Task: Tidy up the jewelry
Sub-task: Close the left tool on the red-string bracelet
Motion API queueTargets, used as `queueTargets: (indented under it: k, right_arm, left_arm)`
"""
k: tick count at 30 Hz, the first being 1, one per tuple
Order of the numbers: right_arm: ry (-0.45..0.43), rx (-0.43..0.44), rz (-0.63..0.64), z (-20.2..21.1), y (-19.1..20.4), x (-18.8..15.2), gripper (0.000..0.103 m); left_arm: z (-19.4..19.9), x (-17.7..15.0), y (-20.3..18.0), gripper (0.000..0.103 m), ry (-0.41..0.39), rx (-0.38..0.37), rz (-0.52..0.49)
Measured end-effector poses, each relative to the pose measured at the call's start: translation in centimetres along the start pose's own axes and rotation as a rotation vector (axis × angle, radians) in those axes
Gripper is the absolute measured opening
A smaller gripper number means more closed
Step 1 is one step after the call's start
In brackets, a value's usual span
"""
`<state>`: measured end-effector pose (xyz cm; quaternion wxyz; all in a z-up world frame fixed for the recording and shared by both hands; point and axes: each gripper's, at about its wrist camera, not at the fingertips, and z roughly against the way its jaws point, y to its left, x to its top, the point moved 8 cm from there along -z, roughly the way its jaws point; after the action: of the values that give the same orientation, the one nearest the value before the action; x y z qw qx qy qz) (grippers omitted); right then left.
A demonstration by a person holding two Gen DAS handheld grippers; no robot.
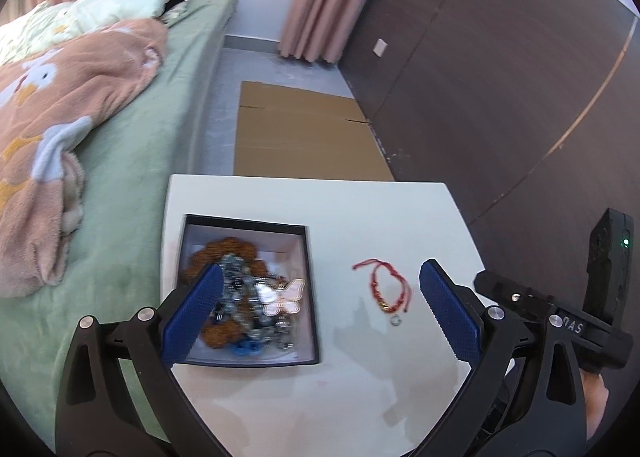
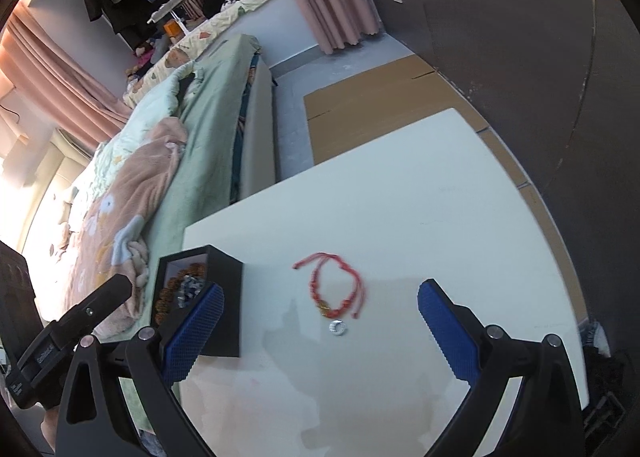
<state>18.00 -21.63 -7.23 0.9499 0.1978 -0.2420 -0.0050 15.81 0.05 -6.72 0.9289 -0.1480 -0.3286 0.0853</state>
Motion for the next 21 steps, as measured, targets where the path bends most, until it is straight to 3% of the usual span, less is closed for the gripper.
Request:
queueTargets:
  k: [5,13,21]
  right_arm:
    - [0.008,-0.039,0.002,0.4,-1.9,0.2,0.095]
    - [-0.007,-0.077,-0.042,1.2,-5.2,0.9,0.095]
    - [-0.009,-0.079,-0.055,1.4,-6.7,1.3,0.09]
  left_arm:
    - [-1.3,-0.8,-2.8,0.097,0.016,-0.012,-0.053]
    - [-4.9,-3.0,-5.7,0.069,0.116,-0.026,-0.102]
    - [-9.0,-4.6,-6.6,0.041,0.195,0.022,-0.119]
